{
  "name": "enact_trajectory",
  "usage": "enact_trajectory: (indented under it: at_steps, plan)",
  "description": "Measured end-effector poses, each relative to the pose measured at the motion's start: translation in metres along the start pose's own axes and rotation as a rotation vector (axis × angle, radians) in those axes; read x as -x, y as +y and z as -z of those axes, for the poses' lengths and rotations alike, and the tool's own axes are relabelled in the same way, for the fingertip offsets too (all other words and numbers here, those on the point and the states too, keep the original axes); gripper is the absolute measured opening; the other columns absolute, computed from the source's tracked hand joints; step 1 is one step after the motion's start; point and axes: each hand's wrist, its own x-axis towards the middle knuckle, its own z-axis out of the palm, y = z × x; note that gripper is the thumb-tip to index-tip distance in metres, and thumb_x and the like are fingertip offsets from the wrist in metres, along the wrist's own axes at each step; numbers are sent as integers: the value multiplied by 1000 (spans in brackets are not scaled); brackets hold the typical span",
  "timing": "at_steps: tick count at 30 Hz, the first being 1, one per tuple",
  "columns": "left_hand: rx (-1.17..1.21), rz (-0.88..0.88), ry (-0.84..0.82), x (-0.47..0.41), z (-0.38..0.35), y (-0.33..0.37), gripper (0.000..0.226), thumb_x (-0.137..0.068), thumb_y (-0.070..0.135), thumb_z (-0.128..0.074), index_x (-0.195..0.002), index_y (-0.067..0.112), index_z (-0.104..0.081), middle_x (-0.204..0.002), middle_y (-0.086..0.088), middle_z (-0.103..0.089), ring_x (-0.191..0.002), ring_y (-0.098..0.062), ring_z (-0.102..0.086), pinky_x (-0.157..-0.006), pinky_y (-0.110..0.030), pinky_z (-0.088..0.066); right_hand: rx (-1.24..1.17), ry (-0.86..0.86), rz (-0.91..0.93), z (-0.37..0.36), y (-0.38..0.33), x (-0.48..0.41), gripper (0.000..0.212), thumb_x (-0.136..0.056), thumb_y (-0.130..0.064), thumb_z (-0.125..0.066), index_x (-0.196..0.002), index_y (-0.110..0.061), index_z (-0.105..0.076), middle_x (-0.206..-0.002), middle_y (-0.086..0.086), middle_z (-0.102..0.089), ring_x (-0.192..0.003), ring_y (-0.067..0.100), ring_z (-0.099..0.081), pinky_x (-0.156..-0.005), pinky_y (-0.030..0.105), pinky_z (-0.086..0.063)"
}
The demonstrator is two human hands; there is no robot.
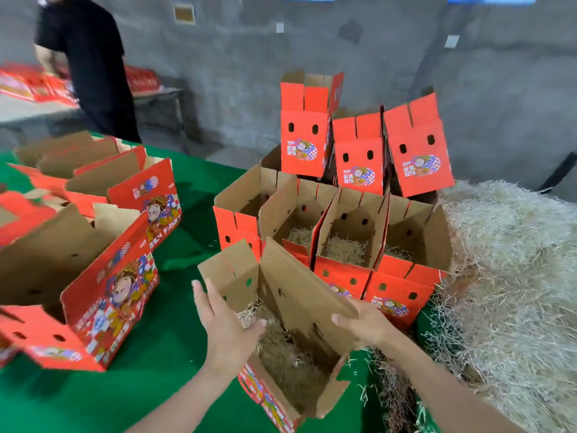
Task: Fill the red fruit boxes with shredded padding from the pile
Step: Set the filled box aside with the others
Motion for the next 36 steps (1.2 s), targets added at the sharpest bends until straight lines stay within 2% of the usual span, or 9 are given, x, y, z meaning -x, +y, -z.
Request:
enact_trajectory:
  at_steps: [2,4,6,13,18,22,28,30,36]
  plan:
    - [143,115,31,-1,-5,0,116,-72,0,-75,-148,13,12,-152,6,24,-123,21,17,-100,-9,-6,-200,-97,-31,4,0,3,48,-88,-29,-62,-133,-26,-48,-124,-8,-59,-100,9,-62,-78,26,-55]
    - [271,264,-8,-3,-5,1,89,-77,-3,-68,-145,10,-12,-152,-3,-9,-137,-2,-11,-101,-18,-24,-179,-217,3,2,0,6,46,-92,-26,-57,-136,-31,-44,-115,-17,-61,-93,4,-64,-73,22,-56]
    - [365,440,-139,2,-7,9,51,-80,3,-66,-120,9,-35,-125,-15,-45,-109,-25,-48,-84,-33,-44,-3,-326,25,-5,-6,11,55,-93,-36,-50,-142,-45,-25,-124,-18,-47,-97,10,-62,-68,22,-56]
    - [519,655,-211,22,-15,11,105,-76,11,-69,-144,39,5,-139,-1,-33,-124,-33,-40,-92,-59,-39,247,-161,191,-25,-41,9,46,-99,-32,-36,-143,-39,-26,-148,2,-35,-117,23,-54,-98,28,-43]
    - [514,487,-26,21,-2,6,78,-78,5,-64,-138,33,-23,-111,-5,-50,-99,-28,-52,-83,-40,-44,93,-97,277,-36,-59,13,45,-98,-17,-40,-137,-37,-40,-140,-7,-42,-63,-2,-62,-58,14,-50]
    - [360,203,117,3,16,35,90,-79,24,-71,-148,26,-14,-146,5,-31,-135,-19,-30,-112,-42,-25,-110,-11,281,-18,-89,16,43,-98,-19,-41,-133,-42,-40,-114,-11,-49,-78,23,-70,-70,32,-57]
    - [126,-109,273,-41,47,106,88,-79,48,-65,-149,28,-15,-155,4,-15,-142,-19,-11,-116,-43,-13,-379,178,343,9,-134,13,39,-99,-18,-41,-130,-42,-40,-100,-22,-53,-86,-8,-58,-69,7,-45]
    - [83,-175,270,-57,54,120,88,-79,51,-63,-149,28,-15,-155,5,-14,-142,-19,-11,-114,-44,-14,-420,220,382,16,-149,13,40,-99,-18,-40,-133,-40,-41,-119,-13,-57,-105,9,-58,-88,21,-46]
    - [166,-277,234,-112,76,147,82,-79,47,-65,-146,26,-22,-149,5,-28,-137,-18,-26,-112,-47,-27,-666,266,383,34,-193,1,43,-99,-14,-38,-135,-37,-40,-124,-2,-50,-64,26,-70,-61,32,-58]
